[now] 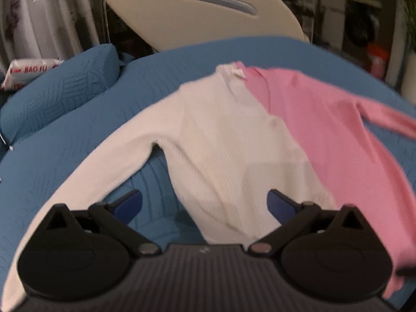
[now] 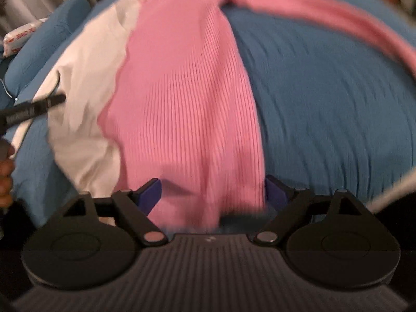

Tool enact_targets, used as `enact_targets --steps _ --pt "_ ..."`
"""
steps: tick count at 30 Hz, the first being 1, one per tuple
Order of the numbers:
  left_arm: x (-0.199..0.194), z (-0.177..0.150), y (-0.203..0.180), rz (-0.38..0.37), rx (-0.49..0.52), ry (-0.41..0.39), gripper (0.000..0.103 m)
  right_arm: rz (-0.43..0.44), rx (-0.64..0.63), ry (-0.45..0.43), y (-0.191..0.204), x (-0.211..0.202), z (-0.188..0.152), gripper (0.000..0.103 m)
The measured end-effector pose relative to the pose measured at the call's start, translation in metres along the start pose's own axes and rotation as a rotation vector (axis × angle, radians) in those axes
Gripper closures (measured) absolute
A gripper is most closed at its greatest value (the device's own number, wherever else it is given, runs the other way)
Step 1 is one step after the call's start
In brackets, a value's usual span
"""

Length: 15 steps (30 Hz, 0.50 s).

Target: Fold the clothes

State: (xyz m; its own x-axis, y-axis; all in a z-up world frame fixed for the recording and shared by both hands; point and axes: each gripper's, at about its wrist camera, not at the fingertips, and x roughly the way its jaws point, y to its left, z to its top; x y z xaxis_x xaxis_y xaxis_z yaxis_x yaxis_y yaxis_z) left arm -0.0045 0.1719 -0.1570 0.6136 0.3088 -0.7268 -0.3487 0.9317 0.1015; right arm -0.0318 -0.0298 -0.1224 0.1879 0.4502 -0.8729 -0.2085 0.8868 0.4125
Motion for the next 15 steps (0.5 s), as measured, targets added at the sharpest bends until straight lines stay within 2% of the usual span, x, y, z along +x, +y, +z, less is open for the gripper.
enact_targets --steps 3,5,7,8,12,15 --pt "0.021 -0.007 -0.001 -0.029 -0.009 0.133 0.0 0.076 0.136 -0.042 -0.017 -0.019 0.003 0.017" --pt "0.031 -0.01 0.0 -0.044 -0.017 0.2 0.0 0.039 0.155 -0.203 -0.018 -0.038 0.006 0.017" --pt "0.031 -0.009 0.003 -0.055 -0.035 0.208 0.0 0.012 0.161 -0.347 -0.017 -0.051 0.008 0.017" --pt "0.031 -0.009 0.003 -0.055 -0.035 0.208 0.0 0.004 0.156 -0.386 -0.015 -0.052 0.012 0.017" --pt "0.029 -0.01 0.002 -0.05 -0.023 0.207 0.0 -0.046 0.086 -0.42 0.001 -0.036 0.036 0.017" --pt "0.027 -0.013 0.004 -0.06 -0.005 0.212 0.0 -0.038 0.04 -0.488 0.016 -0.032 0.058 0.017"
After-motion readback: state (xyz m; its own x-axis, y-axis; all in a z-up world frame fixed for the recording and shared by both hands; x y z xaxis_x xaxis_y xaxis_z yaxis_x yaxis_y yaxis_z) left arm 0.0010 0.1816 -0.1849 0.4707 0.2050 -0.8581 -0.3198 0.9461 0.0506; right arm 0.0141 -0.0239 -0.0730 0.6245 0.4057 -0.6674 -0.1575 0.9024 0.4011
